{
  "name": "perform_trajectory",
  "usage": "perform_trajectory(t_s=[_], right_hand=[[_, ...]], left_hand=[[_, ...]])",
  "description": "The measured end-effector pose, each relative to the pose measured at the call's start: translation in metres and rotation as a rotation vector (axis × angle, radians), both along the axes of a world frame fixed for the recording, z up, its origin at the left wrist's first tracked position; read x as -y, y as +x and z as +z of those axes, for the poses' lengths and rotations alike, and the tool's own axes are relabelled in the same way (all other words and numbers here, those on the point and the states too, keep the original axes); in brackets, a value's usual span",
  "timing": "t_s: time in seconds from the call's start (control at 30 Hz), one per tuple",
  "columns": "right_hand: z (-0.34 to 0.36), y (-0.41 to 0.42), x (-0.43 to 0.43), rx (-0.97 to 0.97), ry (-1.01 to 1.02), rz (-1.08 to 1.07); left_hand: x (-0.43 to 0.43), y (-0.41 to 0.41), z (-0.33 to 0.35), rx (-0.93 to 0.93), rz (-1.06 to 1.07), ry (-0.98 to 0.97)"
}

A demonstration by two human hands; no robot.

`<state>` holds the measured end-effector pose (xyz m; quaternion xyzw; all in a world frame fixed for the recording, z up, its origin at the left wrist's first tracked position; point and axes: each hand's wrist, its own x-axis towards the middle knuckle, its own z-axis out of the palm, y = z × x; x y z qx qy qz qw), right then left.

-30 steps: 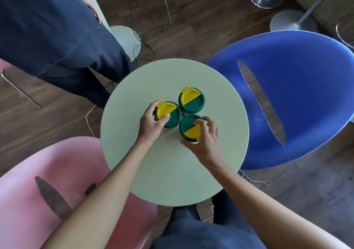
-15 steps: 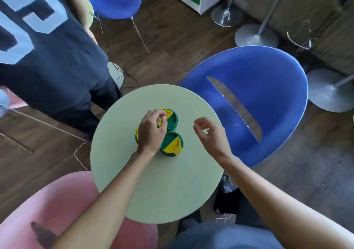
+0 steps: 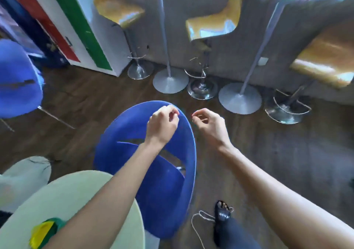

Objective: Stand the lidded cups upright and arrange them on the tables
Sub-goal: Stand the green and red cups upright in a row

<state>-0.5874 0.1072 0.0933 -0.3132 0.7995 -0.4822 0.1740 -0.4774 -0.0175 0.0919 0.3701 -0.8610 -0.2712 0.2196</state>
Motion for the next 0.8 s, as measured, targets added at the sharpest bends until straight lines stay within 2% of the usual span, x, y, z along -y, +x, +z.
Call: perform_trajectory(t_s=[0.13, 0.27, 0.53, 0.8], right_hand=[[0.031, -0.137, -0.031, -0.042, -0.040, -0.118], [0.065, -0.242, -0.060, -0.065, -0.058, -0.212], [0.109, -0.393, -0.074, -0.103, -0.132, -0.369], [0.129, -0.546, -0.013, -0.188, -0.122, -0.398]], left_hand=[[-0.019, -0.153, 0.033, -0.061, -0.112, -0.036], [-0.042, -0.267, 0.070, -0.095, -0.220, -0.032], [-0.044, -0.432, 0.116, -0.154, -0.355, -0.077], [0.030, -0.593, 0.128, -0.208, -0.419, -0.090]])
